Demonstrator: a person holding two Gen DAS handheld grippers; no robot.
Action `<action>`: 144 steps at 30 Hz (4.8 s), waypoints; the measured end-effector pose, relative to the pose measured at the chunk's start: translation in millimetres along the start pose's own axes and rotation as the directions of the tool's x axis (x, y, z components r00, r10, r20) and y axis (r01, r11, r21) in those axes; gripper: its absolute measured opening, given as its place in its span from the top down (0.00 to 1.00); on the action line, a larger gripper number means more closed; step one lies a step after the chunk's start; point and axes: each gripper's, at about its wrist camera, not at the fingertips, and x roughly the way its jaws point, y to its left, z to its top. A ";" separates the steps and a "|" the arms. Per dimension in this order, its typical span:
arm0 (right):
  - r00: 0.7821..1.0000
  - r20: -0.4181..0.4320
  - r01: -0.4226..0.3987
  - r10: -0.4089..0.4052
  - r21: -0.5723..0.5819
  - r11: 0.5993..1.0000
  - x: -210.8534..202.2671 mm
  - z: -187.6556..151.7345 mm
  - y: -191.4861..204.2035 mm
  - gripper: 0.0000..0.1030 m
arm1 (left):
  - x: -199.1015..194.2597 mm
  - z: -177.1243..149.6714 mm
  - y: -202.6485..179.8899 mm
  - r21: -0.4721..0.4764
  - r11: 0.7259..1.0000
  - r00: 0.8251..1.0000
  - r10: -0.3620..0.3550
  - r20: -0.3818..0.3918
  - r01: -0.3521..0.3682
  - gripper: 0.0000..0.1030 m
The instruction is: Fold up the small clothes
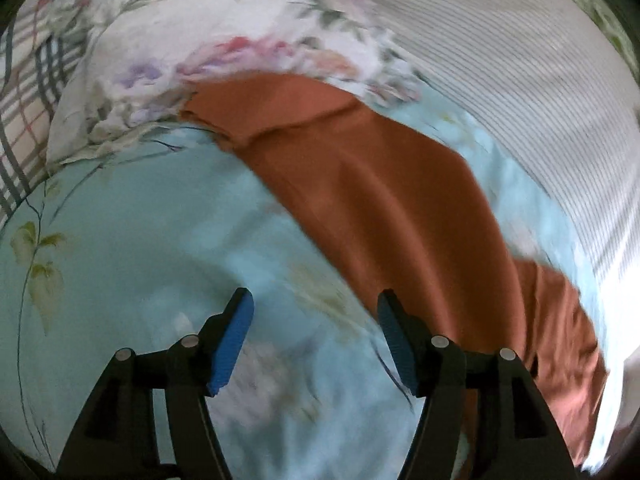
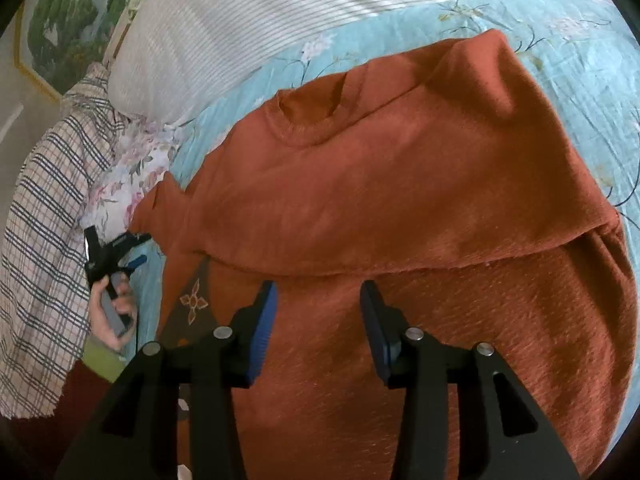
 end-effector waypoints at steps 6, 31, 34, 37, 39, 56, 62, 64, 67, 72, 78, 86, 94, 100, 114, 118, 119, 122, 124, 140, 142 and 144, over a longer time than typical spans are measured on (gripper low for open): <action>1.000 -0.010 0.002 -0.002 -0.014 1.000 -0.7 -0.9 5.8 0.57 | 18.3 36.4 11.5 -0.048 0.999 1.000 0.010 0.028 -0.008 0.33; 1.000 0.011 -0.028 0.028 0.011 1.000 -14.8 -15.6 1.2 0.56 | -33.6 41.3 -54.0 0.104 0.985 0.971 -0.156 0.182 0.139 0.96; 0.999 0.025 -0.030 0.029 0.017 0.999 -22.8 -17.6 -3.0 0.56 | -56.8 16.6 -90.4 0.174 0.962 0.954 -0.241 0.177 0.210 0.96; 0.999 0.046 -0.023 0.021 0.030 0.999 -33.6 -18.9 -10.1 0.56 | -70.4 -8.6 -131.6 0.250 0.927 0.937 -0.320 0.143 0.278 0.96; 0.998 0.063 -0.016 0.013 0.042 0.999 -41.9 -20.3 -17.1 0.56 | -76.5 -28.4 -159.5 0.302 0.897 0.923 -0.369 0.107 0.323 0.96; 0.986 0.157 0.030 -0.057 0.171 0.985 -90.2 -27.5 -76.3 0.56 | -31.5 -220.1 -359.1 0.705 0.602 0.920 -0.337 -0.200 0.374 0.95; 0.984 0.168 0.031 -0.061 0.172 0.985 -89.8 -23.8 -74.1 0.46 | -15.2 -227.1 -349.4 0.693 0.607 0.920 -0.283 -0.270 0.390 0.86; 0.984 0.169 0.022 -0.048 0.154 0.988 -87.1 -20.3 -68.1 0.46 | -17.6 -226.9 -341.5 0.684 0.605 0.913 -0.289 -0.289 0.408 0.81; 0.987 0.159 0.004 -0.023 0.121 0.993 -80.0 -17.5 -55.1 0.46 | -28.1 -227.0 -329.3 0.679 0.600 0.906 -0.301 -0.298 0.423 0.62; 0.993 0.111 -0.051 0.044 0.058 0.997 -52.5 -15.1 -26.9 0.46 | -60.6 -225.9 -281.4 0.662 0.615 0.902 -0.332 -0.276 0.429 0.53; 0.989 0.022 -0.147 0.147 0.006 0.989 0.4 -9.4 18.0 0.46 | -77.2 -187.8 -203.3 0.596 0.732 0.943 -0.279 -0.179 0.330 0.54; 0.961 -0.068 -0.263 0.267 0.057 0.963 81.2 0.6 61.7 0.46 | -55.2 -143.2 -139.0 0.544 0.829 0.992 -0.112 -0.064 0.129 0.55; 0.936 -0.101 -0.330 0.337 0.077 0.941 115.9 1.6 85.2 0.92 | -34.0 -135.1 -123.8 0.496 0.863 0.995 -0.073 -0.068 0.097 0.55; 0.941 0.075 -0.336 0.331 0.075 0.939 52.6 11.4 68.6 0.93 | -31.2 -130.3 -128.7 0.479 0.872 0.995 -0.074 -0.065 0.096 0.55; 0.884 0.444 -0.318 0.145 0.343 0.884 -50.8 36.4 -43.0 0.93 | -26.3 -125.6 -131.7 0.476 0.875 0.996 -0.067 -0.050 0.083 0.55; 0.890 0.447 -0.286 0.085 0.405 0.868 -46.2 27.7 -61.3 0.93 | -24.2 -124.8 -130.7 0.476 0.876 0.996 -0.066 -0.052 0.083 0.55; 0.892 0.448 -0.273 0.063 0.421 0.865 -46.4 25.5 -66.7 0.93 | -24.0 -124.5 -130.3 0.475 0.876 0.996 -0.067 -0.053 0.084 0.55; 0.924 0.383 -0.197 -0.002 0.480 0.855 -42.9 24.8 -81.3 0.90 | -23.8 -124.0 -128.8 0.468 0.879 0.996 -0.073 -0.057 0.091 0.54; 0.928 0.370 -0.159 -0.034 0.478 0.864 -44.2 22.7 -85.4 0.90 | -22.7 -123.9 -128.1 0.465 0.880 0.995 -0.074 -0.059 0.093 0.54; 0.940 0.182 0.327 -0.287 -0.256 0.910 -18.0 28.0 -15.7 0.37 | -21.1 -122.0 -125.0 0.445 0.888 0.993 -0.092 -0.069 0.113 0.53; 0.930 0.184 0.365 -0.319 -0.343 0.866 -7.9 24.8 -10.0 0.37 | -20.8 -122.0 -124.6 0.446 0.888 0.994 -0.091 -0.067 0.111 0.53; 0.914 0.186 0.406 -0.360 -0.416 0.814 3.9 23.5 -6.4 0.39 | -20.5 -122.2 -125.2 0.450 0.887 0.994 -0.087 -0.065 0.107 0.53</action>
